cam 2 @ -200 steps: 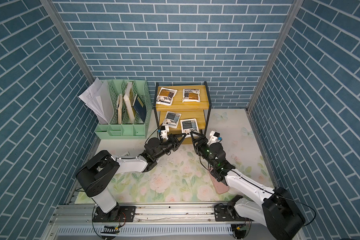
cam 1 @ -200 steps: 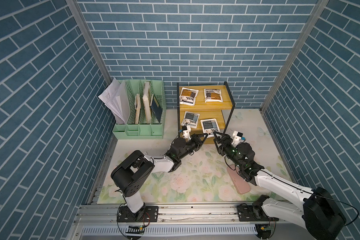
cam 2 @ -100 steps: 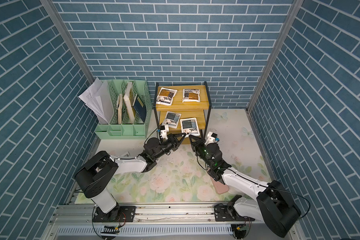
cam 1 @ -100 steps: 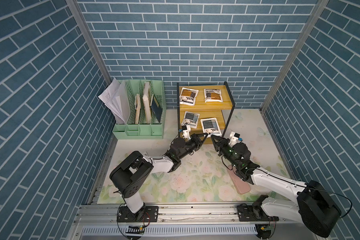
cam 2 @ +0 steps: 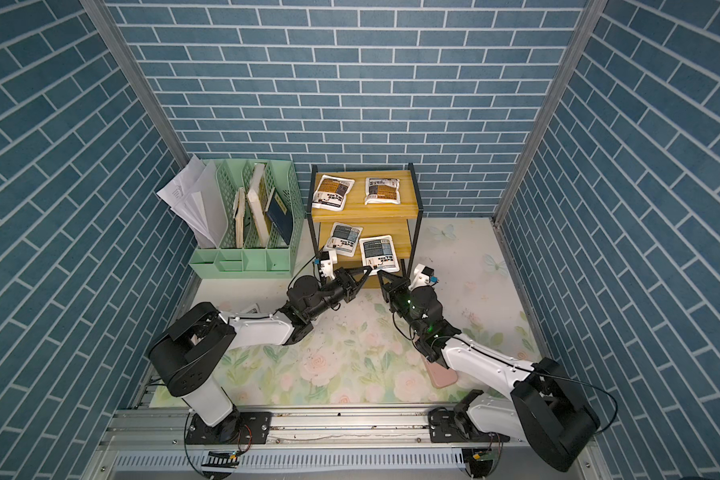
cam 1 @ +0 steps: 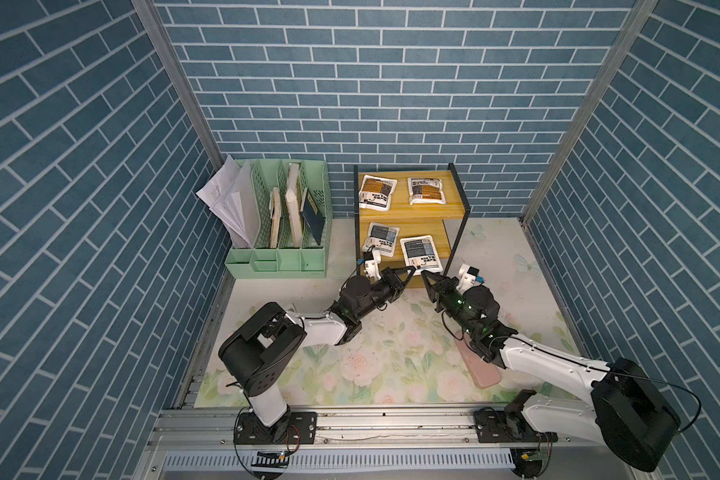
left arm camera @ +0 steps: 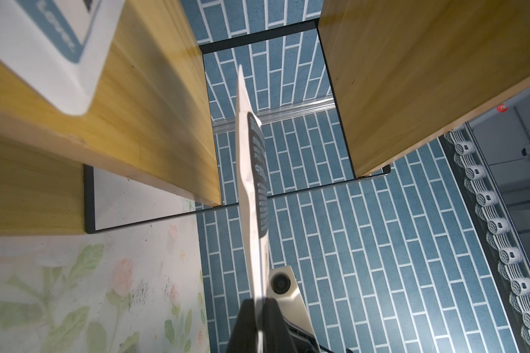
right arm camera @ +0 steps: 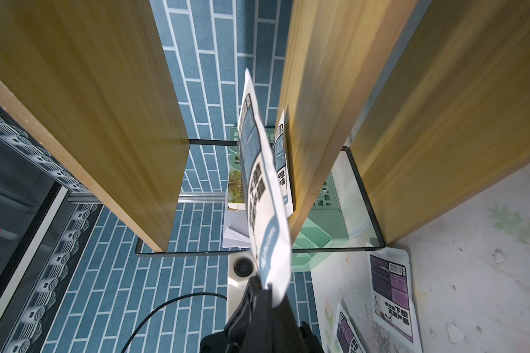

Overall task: Place the bagged coffee beans on the shelf by color
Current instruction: Place the coffee beans on the shelf.

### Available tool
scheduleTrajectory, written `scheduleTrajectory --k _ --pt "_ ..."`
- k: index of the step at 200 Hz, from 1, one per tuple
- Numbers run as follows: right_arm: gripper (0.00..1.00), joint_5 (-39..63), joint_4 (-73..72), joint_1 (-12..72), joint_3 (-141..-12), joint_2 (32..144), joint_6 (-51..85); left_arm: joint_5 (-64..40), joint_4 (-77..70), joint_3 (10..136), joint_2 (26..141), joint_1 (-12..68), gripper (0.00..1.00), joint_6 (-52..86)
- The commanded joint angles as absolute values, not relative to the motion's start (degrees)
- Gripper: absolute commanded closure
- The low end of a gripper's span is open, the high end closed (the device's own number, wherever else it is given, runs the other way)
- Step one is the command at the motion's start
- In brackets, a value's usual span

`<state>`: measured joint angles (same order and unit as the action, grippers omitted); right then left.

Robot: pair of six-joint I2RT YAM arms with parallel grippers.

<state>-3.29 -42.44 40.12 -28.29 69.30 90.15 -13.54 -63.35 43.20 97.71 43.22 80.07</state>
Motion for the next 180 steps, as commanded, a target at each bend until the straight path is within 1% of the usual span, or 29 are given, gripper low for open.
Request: scheduleTrajectory --k 1,17,37,58,83,100,124,155,180 --pt "1.0 -6.07 -44.27 39.03 -30.29 71.27 92.04 -13.88 -61.64 44.86 96.87 43.21 1.0 77.34" --pt "1.0 -5.82 -44.21 37.38 -31.92 72.97 91.41 -14.31 -60.62 46.7 97.92 42.49 0.99 76.9" --pt "1.0 -5.47 -43.87 35.59 -34.16 75.21 90.56 -14.74 -60.12 48.69 99.65 41.25 0.93 76.78" --pt "1.0 -4.88 -43.53 34.0 -36.31 77.72 90.35 -15.02 -58.56 50.24 100.57 40.28 0.75 76.08" --pt "1.0 -4.29 -43.33 32.9 -38.89 80.82 90.26 -15.18 -57.39 50.11 99.71 39.56 0.62 75.25" --pt "1.0 -4.05 -42.81 32.53 -41.1 83.03 89.91 -15.15 -56.89 48.46 97.49 39.26 0.61 74.74" --pt "1.0 -3.19 -42.43 32.25 -43.98 86.47 89.89 -14.38 -52.35 45.29 90.48 39.11 0.61 71.77" --pt "1.0 -3.32 -39.7 32.25 -47.11 89.25 90.13 -10.85 -40.42 41.93 78.25 39.11 0.61 63.75" --pt "1.0 -4.67 -37.5 32.22 -48.66 90.24 90.15 -8.57 -32.42 40.12 70.0 38.94 0.62 59.84"
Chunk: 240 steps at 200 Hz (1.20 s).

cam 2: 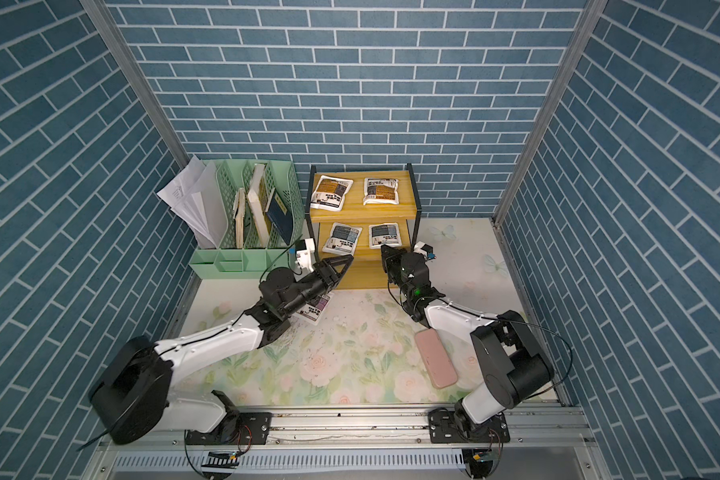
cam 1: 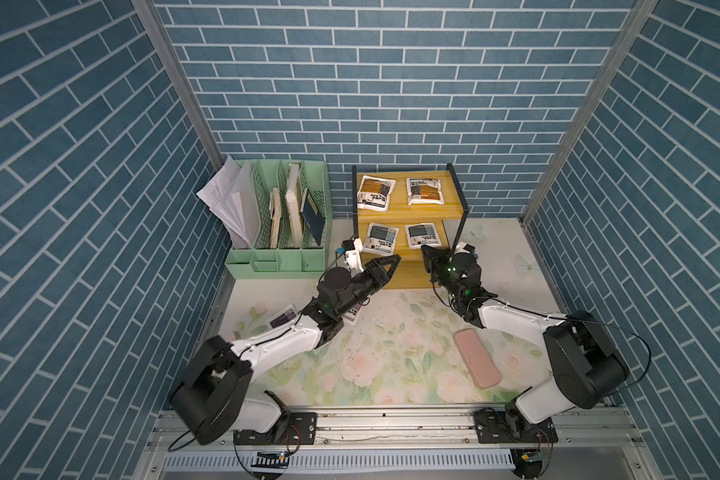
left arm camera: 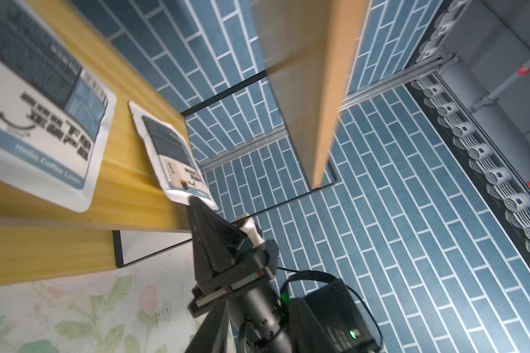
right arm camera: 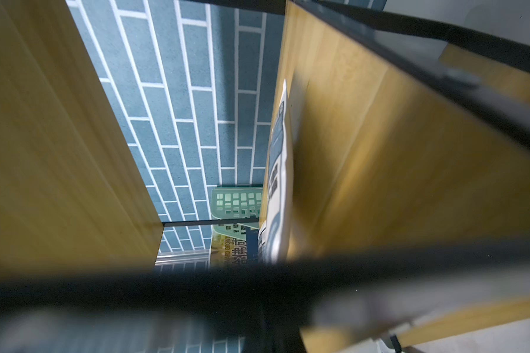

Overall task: Place the bagged coffee beans on the shelf by color
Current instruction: Place the coffee beans on the shelf, then pick up the coffee beans at the center of the board.

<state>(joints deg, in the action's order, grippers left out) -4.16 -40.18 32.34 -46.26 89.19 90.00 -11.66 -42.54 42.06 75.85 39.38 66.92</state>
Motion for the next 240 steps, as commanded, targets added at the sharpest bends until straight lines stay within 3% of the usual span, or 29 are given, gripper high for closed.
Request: scheduleTrajectory --k 1,51,146,177,195,215,240 --pt "1.0 -4.79 -37.47 32.24 -48.72 90.25 90.16 -8.46 -32.16 40.05 69.76 38.94 0.62 59.76" --pt "0.95 -5.78 -36.29 32.41 -51.05 92.52 91.31 -3.38 -20.43 37.75 56.9 38.33 0.64 56.06" --pt "0.54 -7.14 -28.14 33.0 -50.22 87.69 92.72 1.5 -11.15 35.57 48.66 38.06 0.65 53.05" --pt "0.48 -4.72 -25.38 33.37 -46.06 80.91 90.95 3.0 -3.27 36.95 47.55 37.1 0.65 48.89" --pt "0.47 -0.92 -22.07 34.88 -41.64 73.51 85.67 0.02 2.65 36.95 47.26 33.13 0.65 46.88" --pt "0.47 -0.82 -18.11 39.7 -33.63 62.2 78.66 -8.65 5.43 33.62 46.3 23.12 0.65 47.01" --pt "0.5 -0.13 -17.12 46.21 -24.05 54.09 81.21 -19.79 4.14 29.47 48.65 10.88 0.67 47.59"
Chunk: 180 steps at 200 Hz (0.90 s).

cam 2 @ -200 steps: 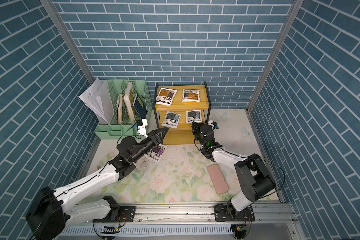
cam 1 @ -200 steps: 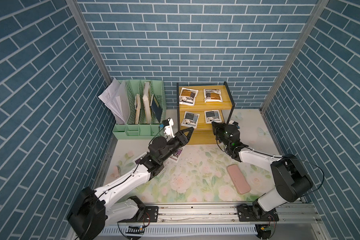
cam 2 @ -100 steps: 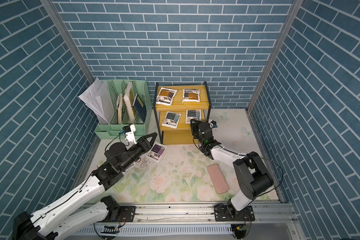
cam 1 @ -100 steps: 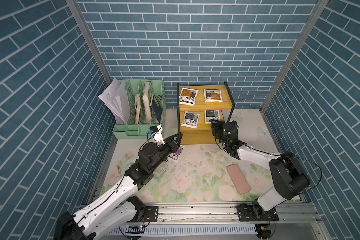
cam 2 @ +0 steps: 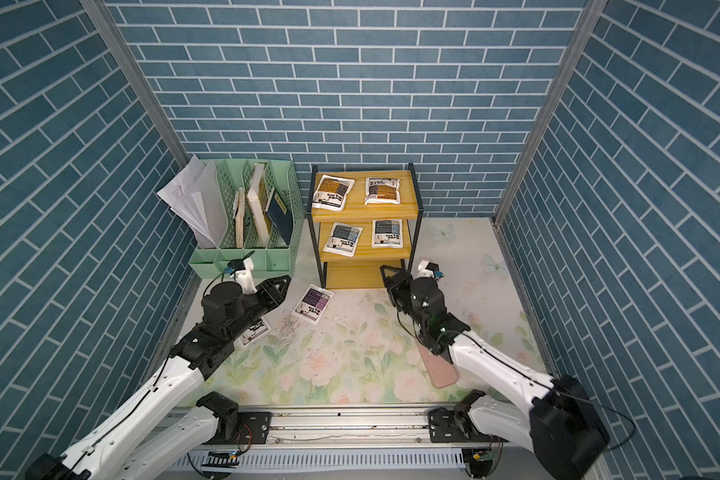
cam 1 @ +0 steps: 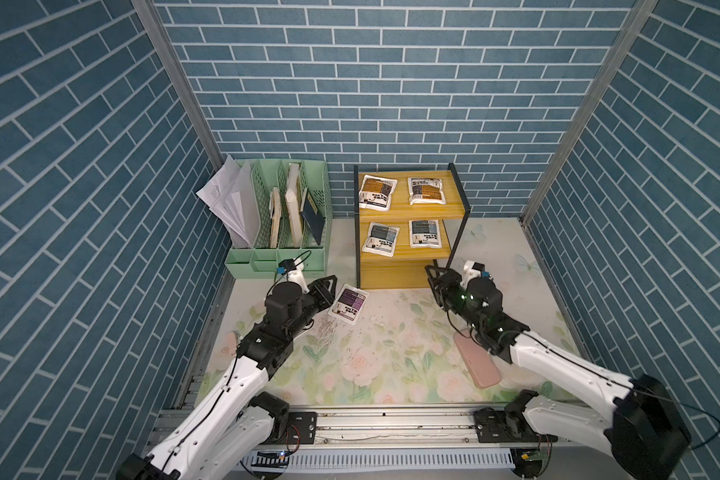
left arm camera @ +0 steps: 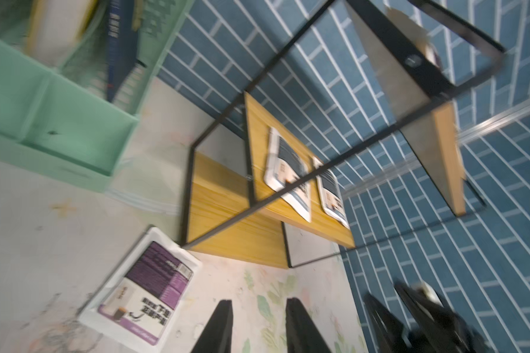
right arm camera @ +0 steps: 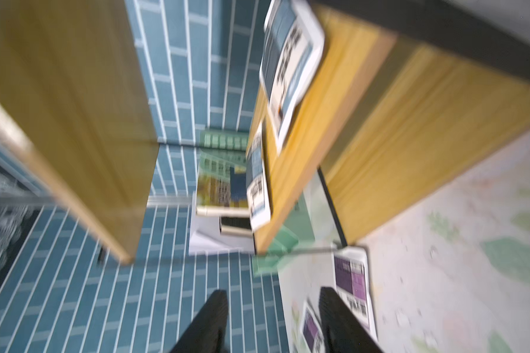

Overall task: Place the bagged coffee beans on the shelf by color
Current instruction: Pick up the coffee beans at the center of the board.

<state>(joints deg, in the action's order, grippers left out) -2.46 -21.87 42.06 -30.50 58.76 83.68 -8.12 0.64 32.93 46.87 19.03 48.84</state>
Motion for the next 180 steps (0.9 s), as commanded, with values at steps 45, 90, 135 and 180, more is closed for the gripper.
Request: scheduleTrajectory --k 45,90,135,180 --pt "0.57 0.62 -25.48 52.04 -24.73 68.2 82.91 -21.11 -3.05 27.87 61.68 7.82 0.7 45.09" --pt "0.65 2.28 -37.83 54.42 -37.53 95.21 80.33 -21.31 -12.73 30.8 78.33 8.02 0.75 43.59" --pt "0.68 3.99 -39.08 54.36 -49.69 111.93 80.16 -22.13 -16.6 31.67 87.06 8.7 0.75 42.68" --pt "0.73 4.04 -38.11 53.98 -54.59 119.4 81.12 -23.11 -17.86 29.44 88.25 9.54 0.78 41.39"
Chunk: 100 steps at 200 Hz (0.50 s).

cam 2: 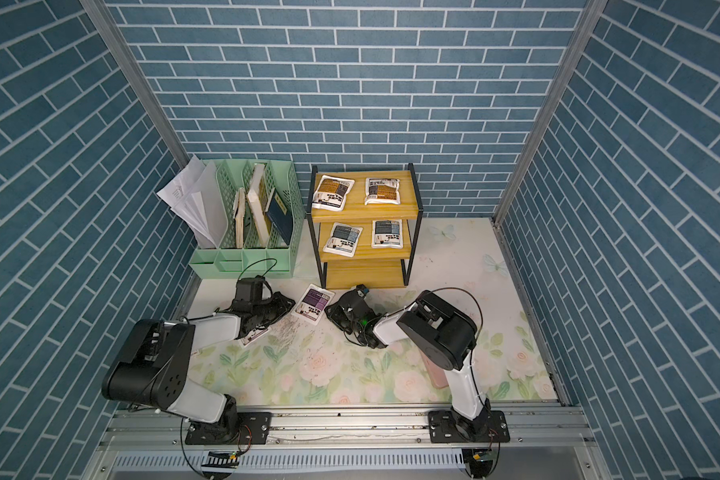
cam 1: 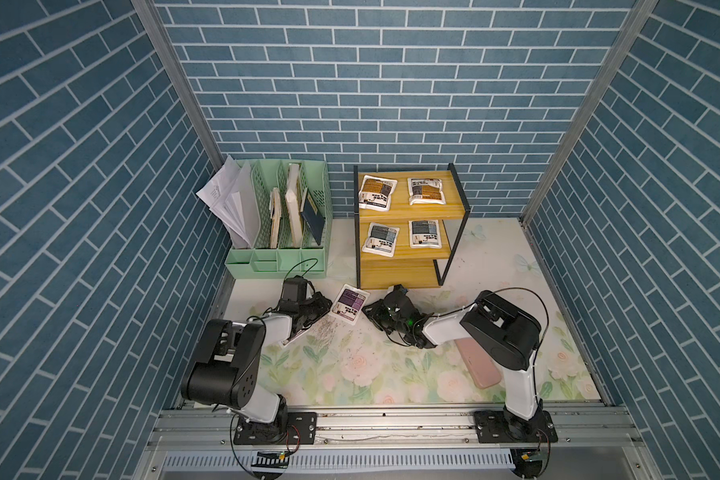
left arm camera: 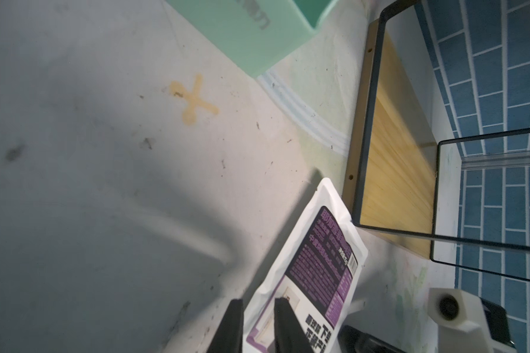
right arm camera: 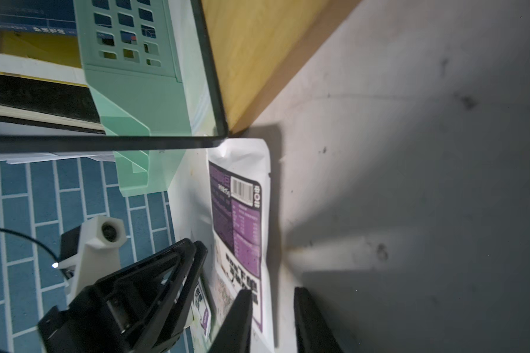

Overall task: Place the bagged coffee beans on the shelf by color
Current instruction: Pick up the coffee beans at the center of the board.

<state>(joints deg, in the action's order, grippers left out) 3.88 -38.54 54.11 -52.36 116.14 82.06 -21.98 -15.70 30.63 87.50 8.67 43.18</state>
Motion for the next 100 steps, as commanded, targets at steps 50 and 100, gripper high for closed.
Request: scheduleTrajectory --k 50,100 --pt "0.86 5.79 -38.82 53.92 -57.0 122.06 81.43 -22.68 -19.37 24.43 88.04 11.16 0.79 41.21" --pt "1.0 10.18 -43.55 53.08 -53.63 117.97 77.65 -22.67 -15.14 22.95 79.89 11.17 0.78 41.15"
